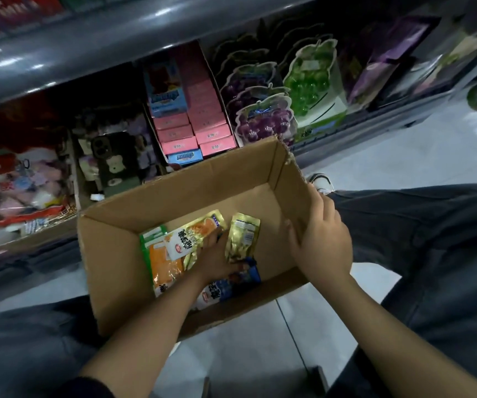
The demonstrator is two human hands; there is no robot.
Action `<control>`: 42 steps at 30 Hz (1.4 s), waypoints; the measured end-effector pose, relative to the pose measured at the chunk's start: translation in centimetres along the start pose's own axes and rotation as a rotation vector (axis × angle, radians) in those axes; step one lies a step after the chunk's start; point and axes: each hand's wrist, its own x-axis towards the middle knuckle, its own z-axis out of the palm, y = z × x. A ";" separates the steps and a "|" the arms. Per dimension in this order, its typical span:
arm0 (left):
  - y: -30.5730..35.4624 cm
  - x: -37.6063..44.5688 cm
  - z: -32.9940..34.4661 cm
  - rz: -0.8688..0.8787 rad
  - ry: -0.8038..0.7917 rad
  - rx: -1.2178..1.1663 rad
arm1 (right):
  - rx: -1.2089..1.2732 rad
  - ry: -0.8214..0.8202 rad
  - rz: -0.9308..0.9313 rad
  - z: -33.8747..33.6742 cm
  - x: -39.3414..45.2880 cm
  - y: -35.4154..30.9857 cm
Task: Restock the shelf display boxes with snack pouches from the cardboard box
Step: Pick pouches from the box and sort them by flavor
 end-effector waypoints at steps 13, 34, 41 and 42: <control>0.4 0.8 -0.1 -0.127 0.122 -0.336 | -0.030 0.008 0.020 0.1 -0.1 -0.1; 8.7 -8.7 -13.4 -0.004 0.105 -0.811 | 0.351 -0.014 0.082 -2.9 1.0 -3.0; 9.2 -15.9 -16.0 0.071 -0.064 -0.900 | 1.356 -0.479 0.177 -6.9 0.0 -7.8; 8.9 -16.6 -16.1 0.065 -0.081 -0.924 | 1.416 -0.505 0.192 -6.9 -0.1 -8.2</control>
